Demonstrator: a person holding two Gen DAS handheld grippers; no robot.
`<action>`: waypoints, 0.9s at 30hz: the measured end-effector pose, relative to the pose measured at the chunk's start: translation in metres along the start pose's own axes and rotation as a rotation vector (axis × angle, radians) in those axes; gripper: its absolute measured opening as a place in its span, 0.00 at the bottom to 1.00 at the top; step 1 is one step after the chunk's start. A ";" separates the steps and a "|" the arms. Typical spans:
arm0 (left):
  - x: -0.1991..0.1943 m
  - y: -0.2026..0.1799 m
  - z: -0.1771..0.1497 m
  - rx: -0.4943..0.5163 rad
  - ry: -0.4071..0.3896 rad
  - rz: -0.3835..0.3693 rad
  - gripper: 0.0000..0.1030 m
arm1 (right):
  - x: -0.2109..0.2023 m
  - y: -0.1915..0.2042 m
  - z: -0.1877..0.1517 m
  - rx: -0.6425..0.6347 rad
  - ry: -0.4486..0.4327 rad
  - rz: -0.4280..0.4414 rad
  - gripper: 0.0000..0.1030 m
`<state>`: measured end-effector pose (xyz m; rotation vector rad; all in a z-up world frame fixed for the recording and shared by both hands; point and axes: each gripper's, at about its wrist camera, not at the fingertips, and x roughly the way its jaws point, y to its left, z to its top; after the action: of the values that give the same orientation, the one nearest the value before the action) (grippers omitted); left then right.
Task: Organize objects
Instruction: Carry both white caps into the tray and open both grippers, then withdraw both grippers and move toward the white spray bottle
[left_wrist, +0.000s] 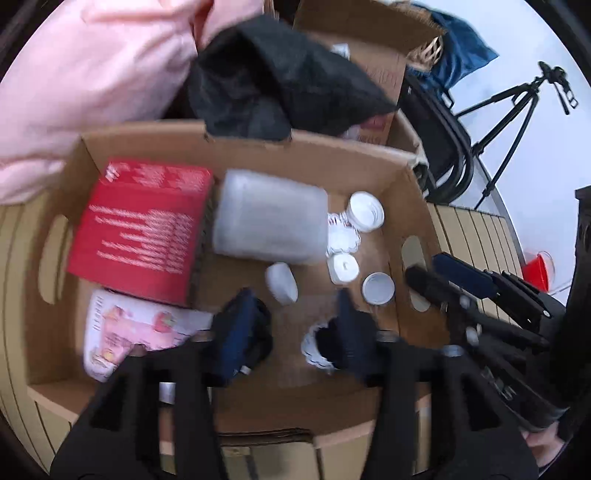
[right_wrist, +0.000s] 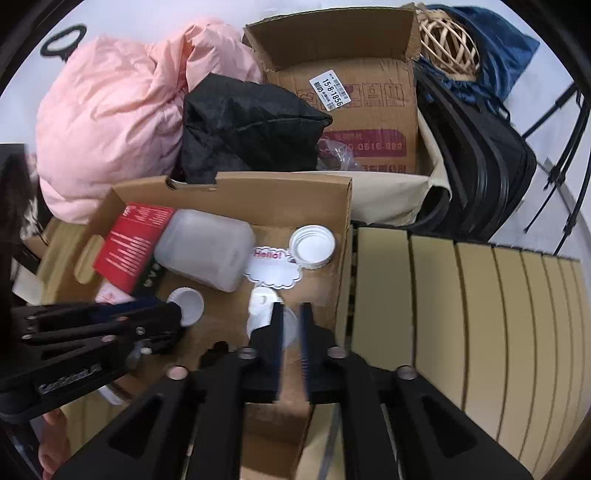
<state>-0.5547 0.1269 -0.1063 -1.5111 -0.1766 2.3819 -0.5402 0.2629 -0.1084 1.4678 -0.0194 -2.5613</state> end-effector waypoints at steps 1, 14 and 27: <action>-0.005 0.002 -0.001 0.000 -0.020 0.010 0.46 | -0.003 0.000 -0.001 -0.005 -0.018 0.011 0.54; -0.154 0.008 -0.099 0.175 -0.249 0.314 0.81 | -0.090 0.018 -0.062 -0.026 -0.121 0.099 0.88; -0.259 0.052 -0.293 -0.018 -0.206 0.278 0.93 | -0.213 0.077 -0.259 0.047 -0.110 0.219 0.89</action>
<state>-0.2000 -0.0249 -0.0246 -1.3719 -0.0358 2.7624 -0.2013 0.2444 -0.0505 1.2604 -0.2434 -2.4739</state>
